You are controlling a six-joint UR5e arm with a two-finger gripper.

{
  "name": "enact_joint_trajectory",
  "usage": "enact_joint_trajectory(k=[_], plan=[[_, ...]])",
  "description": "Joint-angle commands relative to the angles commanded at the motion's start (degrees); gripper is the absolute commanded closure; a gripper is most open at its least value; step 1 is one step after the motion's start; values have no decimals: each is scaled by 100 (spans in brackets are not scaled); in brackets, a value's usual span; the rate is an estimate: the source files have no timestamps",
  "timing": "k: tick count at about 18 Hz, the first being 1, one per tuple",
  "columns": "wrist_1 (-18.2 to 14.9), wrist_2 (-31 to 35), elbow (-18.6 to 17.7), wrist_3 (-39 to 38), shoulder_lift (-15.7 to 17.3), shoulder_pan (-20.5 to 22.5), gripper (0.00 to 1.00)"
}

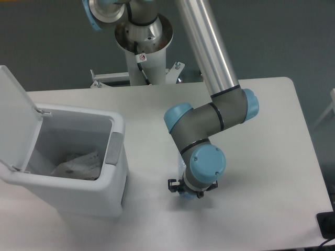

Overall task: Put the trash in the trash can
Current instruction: 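Grasp the water bottle by its end and lift it, then carry the bottle over the bin and release it inside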

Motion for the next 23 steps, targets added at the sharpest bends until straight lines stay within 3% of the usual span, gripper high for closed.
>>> enact_joint_trajectory(k=[11, 16, 23], plan=[[17, -324, 114, 97, 386, 307, 56], [44, -1123, 799, -26, 527, 527, 56], [88, -2574, 1168, -167, 1274, 861, 56]])
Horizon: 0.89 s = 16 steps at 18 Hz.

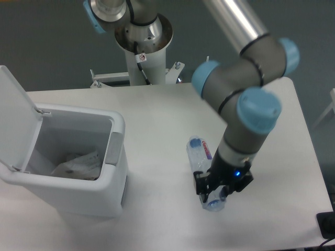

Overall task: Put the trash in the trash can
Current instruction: 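Carry the bottle over the bin and release it inside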

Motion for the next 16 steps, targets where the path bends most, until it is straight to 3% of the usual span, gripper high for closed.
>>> enact_joint_trajectory(k=[4, 9, 10, 12, 16], plan=[[561, -1027, 97, -18, 378, 35, 57], [930, -1881, -34, -53, 791, -79, 57], [1306, -2109, -139, -53, 853, -88, 57], [1686, -2199, -210, -53, 897, -297, 57], [1758, -2225, -316, 61, 1205, -632, 57]])
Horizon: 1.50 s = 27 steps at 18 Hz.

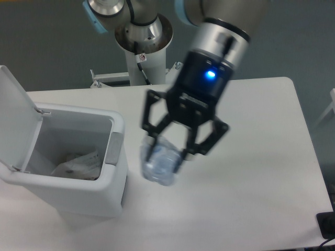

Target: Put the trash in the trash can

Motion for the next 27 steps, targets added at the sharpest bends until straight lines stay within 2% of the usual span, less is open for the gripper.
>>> enact_joint_trajectory(k=[4, 6, 8, 9, 10, 11, 12, 16, 18, 23, 27], plan=[[27, 0, -131, 27, 185, -325, 57], [35, 9, -368, 149, 255, -466, 55], [254, 9, -658, 299, 290, -737, 55], [333, 9, -764, 299, 290, -800, 48], [352, 17, -817, 291, 282, -809, 32], [352, 17, -817, 291, 273, -809, 5], [352, 26, -826, 291, 273, -809, 0], [343, 52, -861, 212, 255, -809, 0], [334, 79, -1062, 141, 264, -652, 0], [325, 167, -1695, 220, 238, 744, 0], [299, 280, -1881, 545, -34, 1369, 0]])
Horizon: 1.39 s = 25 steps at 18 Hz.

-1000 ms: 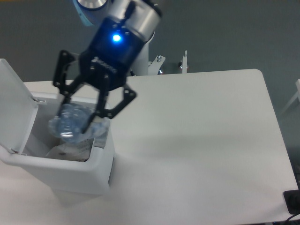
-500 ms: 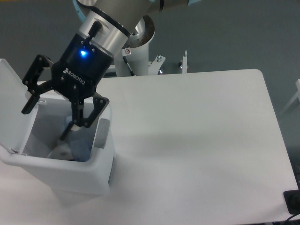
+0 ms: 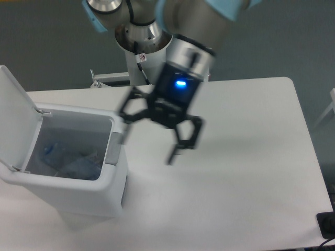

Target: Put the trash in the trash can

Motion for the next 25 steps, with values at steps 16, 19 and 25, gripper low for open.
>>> enact_joint_trajectory(k=[16, 19, 25], plan=[[-1880, 4288, 764, 3778, -985, 283, 0], [-1942, 4447, 808, 3982, -1064, 291, 0], [-1916, 4852, 852, 4308, -1187, 28, 0]])
